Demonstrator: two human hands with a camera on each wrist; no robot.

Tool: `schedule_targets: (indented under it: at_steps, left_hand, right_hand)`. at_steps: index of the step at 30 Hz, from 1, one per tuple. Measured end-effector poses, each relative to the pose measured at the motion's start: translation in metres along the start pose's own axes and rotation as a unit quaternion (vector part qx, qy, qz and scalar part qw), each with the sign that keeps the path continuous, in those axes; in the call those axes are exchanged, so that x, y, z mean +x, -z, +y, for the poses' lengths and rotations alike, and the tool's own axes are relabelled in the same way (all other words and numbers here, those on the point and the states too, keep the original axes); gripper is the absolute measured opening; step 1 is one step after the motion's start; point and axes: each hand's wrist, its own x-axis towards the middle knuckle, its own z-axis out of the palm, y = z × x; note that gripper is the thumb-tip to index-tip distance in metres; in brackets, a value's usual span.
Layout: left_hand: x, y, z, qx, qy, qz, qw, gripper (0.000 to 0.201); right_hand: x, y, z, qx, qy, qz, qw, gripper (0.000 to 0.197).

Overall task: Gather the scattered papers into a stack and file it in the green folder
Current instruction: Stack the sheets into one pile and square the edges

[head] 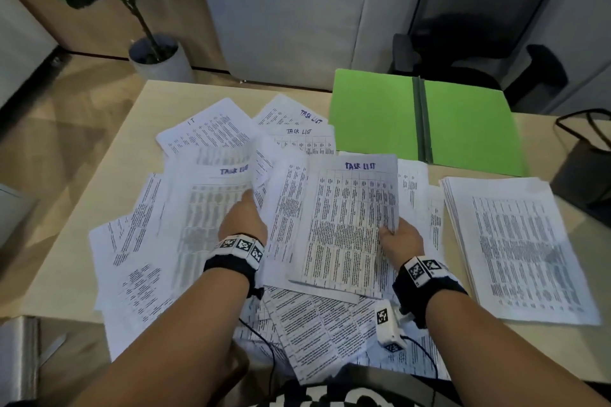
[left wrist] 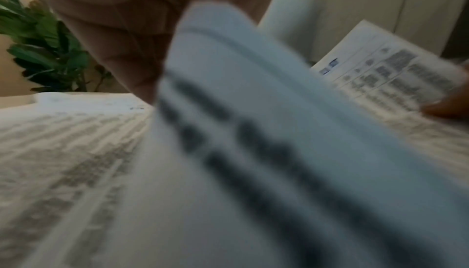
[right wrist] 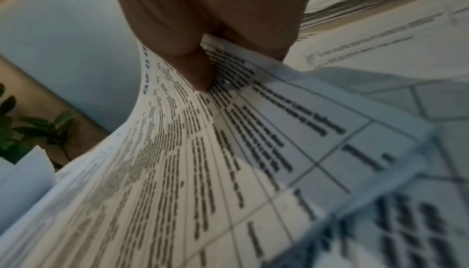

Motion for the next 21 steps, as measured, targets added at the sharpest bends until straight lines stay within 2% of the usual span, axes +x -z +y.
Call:
schedule_targets:
  at_steps: [3, 5, 7, 9, 12, 15, 18, 21]
  left_hand:
    - [-0.012, 0.002, 0.028, -0.072, -0.066, 0.004, 0.995, 0.068]
    - [-0.022, 0.001, 0.044, -0.164, -0.108, -0.029, 0.980, 0.059]
    - [-0.028, 0.003, 0.053, -0.245, -0.122, -0.066, 0.960, 0.050]
    - [-0.021, 0.003, 0.046, -0.230, -0.123, -0.049, 0.964, 0.045]
    - [0.000, 0.003, 0.021, -0.170, -0.070, -0.031, 0.982, 0.043]
    - [0.016, -0.004, -0.006, -0.112, -0.001, -0.018, 0.994, 0.054]
    - [0.012, -0.010, -0.010, -0.132, 0.086, -0.046, 0.986, 0.074]
    - [-0.005, -0.021, 0.005, -0.129, 0.034, -0.095, 0.987, 0.091]
  right_hand:
    - [0.005, 0.002, -0.007, 0.004, 0.002, -0.009, 1.000, 0.033]
    - [0.007, 0.002, -0.010, -0.001, 0.000, -0.019, 1.000, 0.032]
    - [0.010, 0.003, -0.011, 0.011, -0.012, -0.030, 0.999, 0.031]
    - [0.012, 0.005, -0.010, 0.030, -0.025, -0.046, 0.998, 0.032]
    - [0.013, 0.006, -0.006, 0.043, -0.031, -0.071, 0.996, 0.037]
    - [0.012, 0.004, -0.004, 0.036, -0.035, -0.084, 0.995, 0.034]
    - [0.010, -0.002, -0.008, 0.058, -0.042, -0.100, 0.992, 0.034]
    - [0.005, -0.013, -0.013, 0.086, -0.046, -0.111, 0.989, 0.047]
